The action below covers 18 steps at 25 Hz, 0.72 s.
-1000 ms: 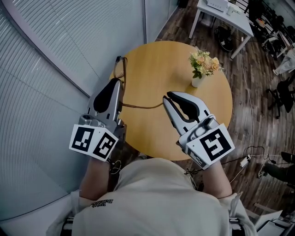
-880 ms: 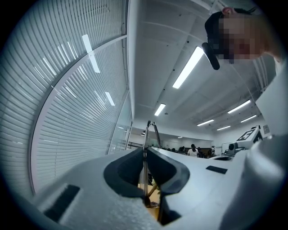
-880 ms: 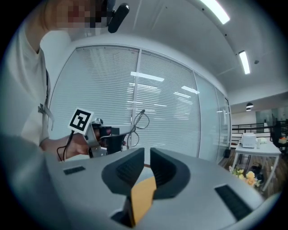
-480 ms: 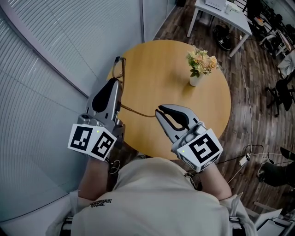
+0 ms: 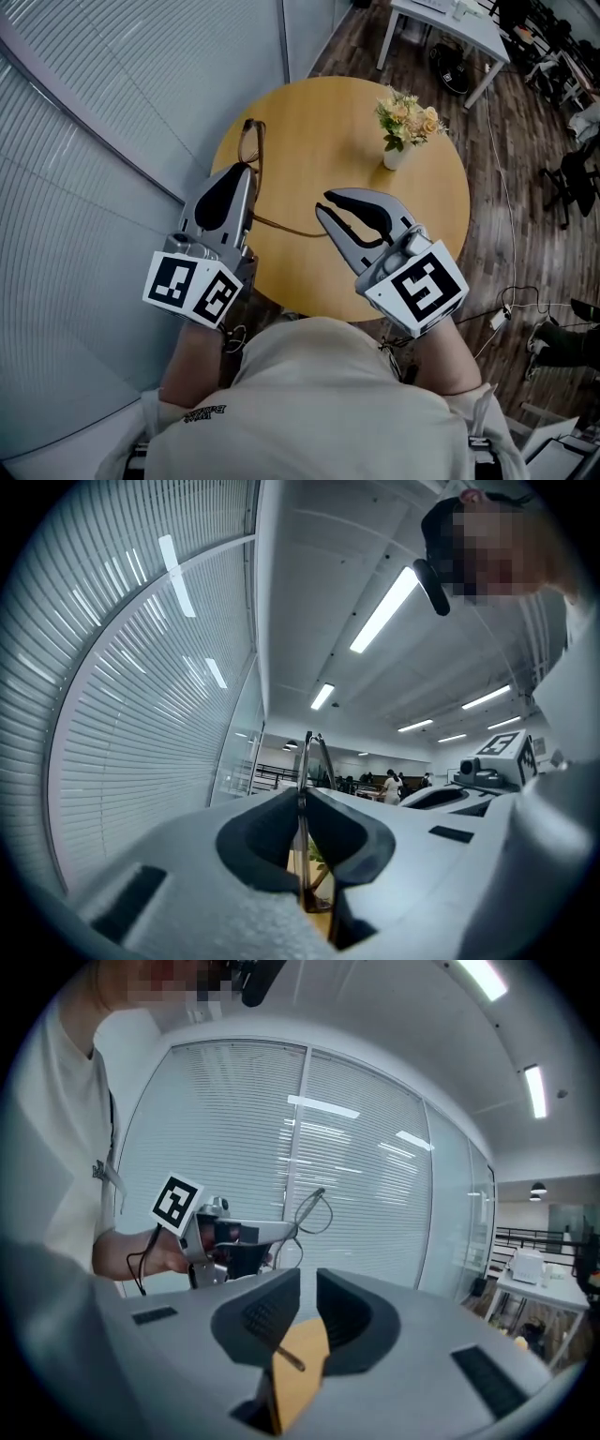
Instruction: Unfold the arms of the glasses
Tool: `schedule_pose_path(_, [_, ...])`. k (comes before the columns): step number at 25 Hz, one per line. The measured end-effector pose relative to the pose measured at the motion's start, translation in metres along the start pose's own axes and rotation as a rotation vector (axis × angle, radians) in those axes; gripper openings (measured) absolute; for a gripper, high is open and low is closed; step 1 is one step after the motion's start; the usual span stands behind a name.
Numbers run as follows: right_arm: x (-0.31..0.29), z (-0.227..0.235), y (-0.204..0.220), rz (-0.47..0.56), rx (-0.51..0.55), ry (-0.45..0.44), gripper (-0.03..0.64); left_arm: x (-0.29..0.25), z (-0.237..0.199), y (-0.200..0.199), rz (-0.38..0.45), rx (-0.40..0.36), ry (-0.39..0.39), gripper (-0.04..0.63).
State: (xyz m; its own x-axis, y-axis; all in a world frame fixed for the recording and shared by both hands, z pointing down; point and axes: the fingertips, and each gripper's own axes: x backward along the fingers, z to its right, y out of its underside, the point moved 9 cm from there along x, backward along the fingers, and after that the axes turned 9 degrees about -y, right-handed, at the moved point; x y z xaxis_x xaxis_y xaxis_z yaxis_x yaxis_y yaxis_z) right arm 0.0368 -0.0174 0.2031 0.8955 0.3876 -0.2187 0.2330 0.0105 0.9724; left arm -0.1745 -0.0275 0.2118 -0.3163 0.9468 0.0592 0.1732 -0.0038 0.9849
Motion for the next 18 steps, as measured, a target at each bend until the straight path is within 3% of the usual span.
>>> schedule_pose_path(8, [-0.022, 0.000, -0.014, -0.072, 0.096, -0.110, 0.039, -0.005, 0.020, 0.009, -0.033, -0.050, 0.061, 0.041])
schedule_pose_path(13, [-0.037, -0.004, -0.012, -0.112, 0.148, -0.208, 0.080, -0.006, 0.031, 0.011, -0.046, -0.064, 0.093, 0.041])
schedule_pose_path(18, [-0.044, -0.008, -0.007, -0.163, 0.139, -0.226, 0.081, -0.005, 0.033, 0.013, -0.054, -0.071, 0.105, 0.041])
